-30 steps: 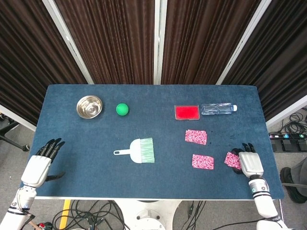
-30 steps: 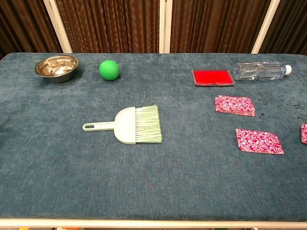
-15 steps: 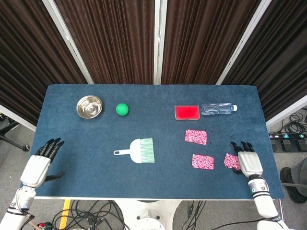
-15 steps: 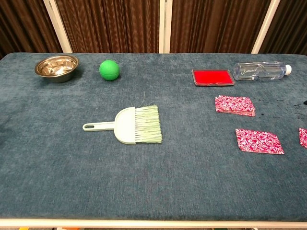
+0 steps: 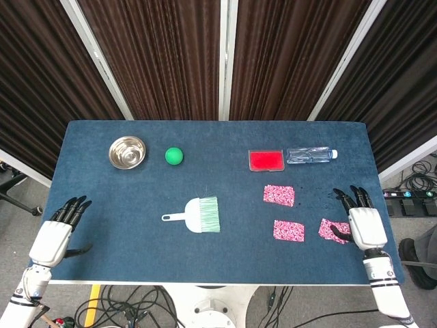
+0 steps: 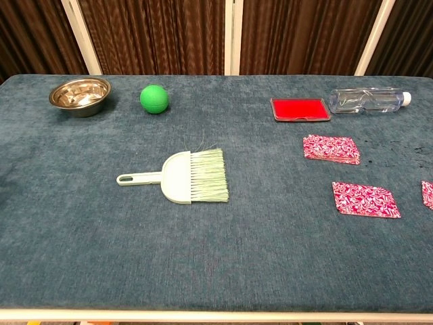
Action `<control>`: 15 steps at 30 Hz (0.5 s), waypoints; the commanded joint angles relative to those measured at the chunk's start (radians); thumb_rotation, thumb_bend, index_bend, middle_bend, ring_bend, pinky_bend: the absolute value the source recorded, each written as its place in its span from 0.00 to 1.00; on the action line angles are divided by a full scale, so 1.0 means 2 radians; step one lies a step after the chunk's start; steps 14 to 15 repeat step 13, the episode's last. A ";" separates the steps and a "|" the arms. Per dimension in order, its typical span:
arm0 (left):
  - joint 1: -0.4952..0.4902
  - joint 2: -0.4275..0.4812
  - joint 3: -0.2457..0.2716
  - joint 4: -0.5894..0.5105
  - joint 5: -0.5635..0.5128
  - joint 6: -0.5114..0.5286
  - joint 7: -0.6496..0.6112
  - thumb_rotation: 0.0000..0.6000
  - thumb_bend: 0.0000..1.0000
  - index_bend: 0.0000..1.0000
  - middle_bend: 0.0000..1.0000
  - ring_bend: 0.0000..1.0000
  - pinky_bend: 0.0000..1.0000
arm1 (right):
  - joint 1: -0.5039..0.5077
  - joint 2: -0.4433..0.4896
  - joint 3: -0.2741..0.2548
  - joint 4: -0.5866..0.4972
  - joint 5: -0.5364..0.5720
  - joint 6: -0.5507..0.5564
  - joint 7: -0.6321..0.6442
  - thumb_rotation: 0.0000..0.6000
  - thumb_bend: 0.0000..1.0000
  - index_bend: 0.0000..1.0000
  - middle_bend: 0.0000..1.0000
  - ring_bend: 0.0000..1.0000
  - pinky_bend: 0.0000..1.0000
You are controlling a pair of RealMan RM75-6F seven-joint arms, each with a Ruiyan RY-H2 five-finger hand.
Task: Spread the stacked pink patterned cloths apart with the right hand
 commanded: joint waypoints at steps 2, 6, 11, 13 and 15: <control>0.000 -0.002 -0.001 -0.001 -0.001 0.000 0.000 1.00 0.00 0.08 0.04 0.03 0.23 | -0.030 0.002 -0.033 0.026 -0.070 0.063 -0.026 1.00 0.13 0.03 0.12 0.00 0.00; 0.000 0.001 -0.001 -0.006 0.002 0.003 0.004 1.00 0.00 0.08 0.04 0.03 0.23 | -0.052 -0.024 -0.037 0.066 -0.096 0.116 -0.012 1.00 0.13 0.00 0.06 0.00 0.00; 0.000 0.006 0.001 -0.009 0.001 0.000 0.004 1.00 0.00 0.08 0.04 0.03 0.23 | -0.063 -0.032 -0.036 0.080 -0.086 0.114 -0.004 1.00 0.13 0.00 0.06 0.00 0.00; 0.000 0.007 0.001 -0.010 0.000 0.000 0.003 1.00 0.00 0.08 0.04 0.03 0.23 | -0.063 -0.032 -0.033 0.078 -0.077 0.107 -0.001 1.00 0.13 0.00 0.06 0.00 0.00; 0.000 0.007 0.001 -0.010 0.000 0.000 0.003 1.00 0.00 0.08 0.04 0.03 0.23 | -0.063 -0.032 -0.033 0.078 -0.077 0.107 -0.001 1.00 0.13 0.00 0.06 0.00 0.00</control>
